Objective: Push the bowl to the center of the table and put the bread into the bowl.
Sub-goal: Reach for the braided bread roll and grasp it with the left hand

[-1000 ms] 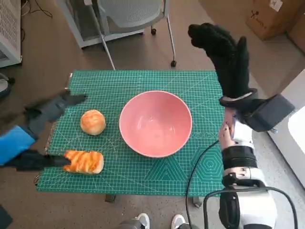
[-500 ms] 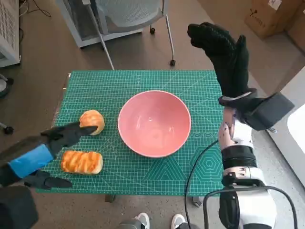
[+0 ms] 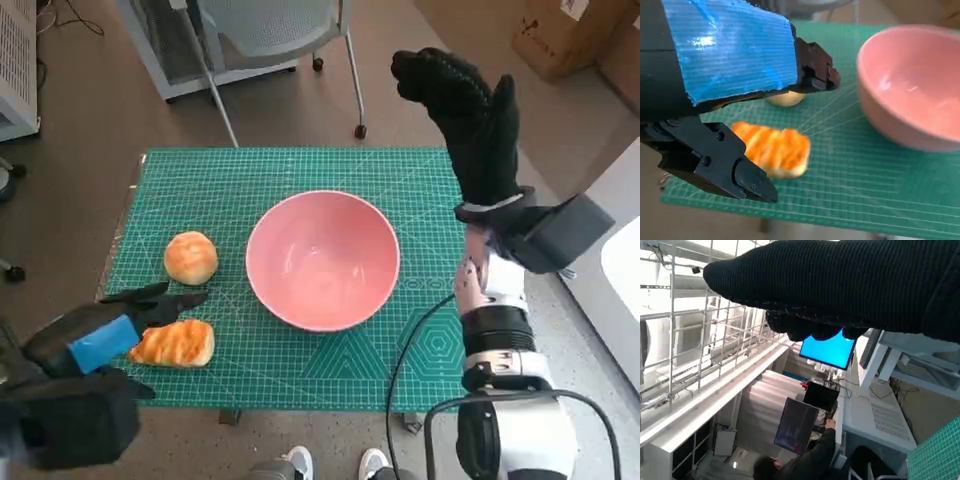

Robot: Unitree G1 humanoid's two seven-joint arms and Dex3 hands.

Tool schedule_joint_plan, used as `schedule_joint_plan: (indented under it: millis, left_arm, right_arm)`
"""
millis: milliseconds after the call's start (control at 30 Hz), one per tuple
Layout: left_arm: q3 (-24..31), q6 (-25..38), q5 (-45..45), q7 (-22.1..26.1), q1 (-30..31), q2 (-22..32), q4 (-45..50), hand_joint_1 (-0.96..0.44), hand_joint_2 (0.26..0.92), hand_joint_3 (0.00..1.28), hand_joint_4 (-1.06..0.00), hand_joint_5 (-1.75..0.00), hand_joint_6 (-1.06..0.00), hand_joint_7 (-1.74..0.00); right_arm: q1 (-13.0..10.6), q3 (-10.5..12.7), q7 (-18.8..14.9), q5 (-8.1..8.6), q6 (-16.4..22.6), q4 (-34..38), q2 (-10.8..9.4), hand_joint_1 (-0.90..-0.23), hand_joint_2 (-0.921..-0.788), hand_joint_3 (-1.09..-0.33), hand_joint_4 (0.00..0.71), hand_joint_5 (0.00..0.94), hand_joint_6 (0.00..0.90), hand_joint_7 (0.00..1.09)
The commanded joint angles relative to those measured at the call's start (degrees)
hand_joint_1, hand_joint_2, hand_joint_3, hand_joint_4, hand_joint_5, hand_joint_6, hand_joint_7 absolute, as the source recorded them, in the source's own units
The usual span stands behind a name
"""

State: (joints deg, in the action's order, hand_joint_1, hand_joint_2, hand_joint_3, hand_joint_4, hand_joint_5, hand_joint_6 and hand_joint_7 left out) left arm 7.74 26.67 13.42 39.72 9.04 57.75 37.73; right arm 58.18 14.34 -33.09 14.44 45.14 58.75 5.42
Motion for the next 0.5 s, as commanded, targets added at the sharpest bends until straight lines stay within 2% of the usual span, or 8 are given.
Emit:
schedule_joint_plan:
  millis: [33, 233, 500]
  left_arm:
    - [-3.82, -0.18, 3.98, -2.04, -1.48, -1.25, -3.31, 0.02, 0.707, 0.01, -0.17, -0.01, -0.35, -0.02]
    - [-8.4, -1.12, 9.79, -5.66, -2.67, -3.39, -7.29, 0.0, 0.722, 0.01, -0.22, -0.02, -0.38, -0.02]
    - [-13.21, -4.59, 16.89, -11.88, -4.02, -7.29, -13.55, 0.02, 0.8, 0.02, -0.38, -0.02, -0.49, -0.03]
  right_arm:
    - [-1.11, -0.21, 0.27, 0.09, -0.87, 0.58, 0.1, -0.565, -0.921, -0.468, 0.303, 0.011, 0.47, 0.02]
    - [-1.21, -0.21, -0.05, 0.3, -1.16, 0.46, 0.16, -0.571, -0.921, -0.465, 0.308, 0.011, 0.472, 0.02]
    - [-1.51, -0.37, -0.22, 0.35, -1.16, -0.06, 0.24, -0.568, -0.921, -0.464, 0.311, 0.01, 0.474, 0.02]
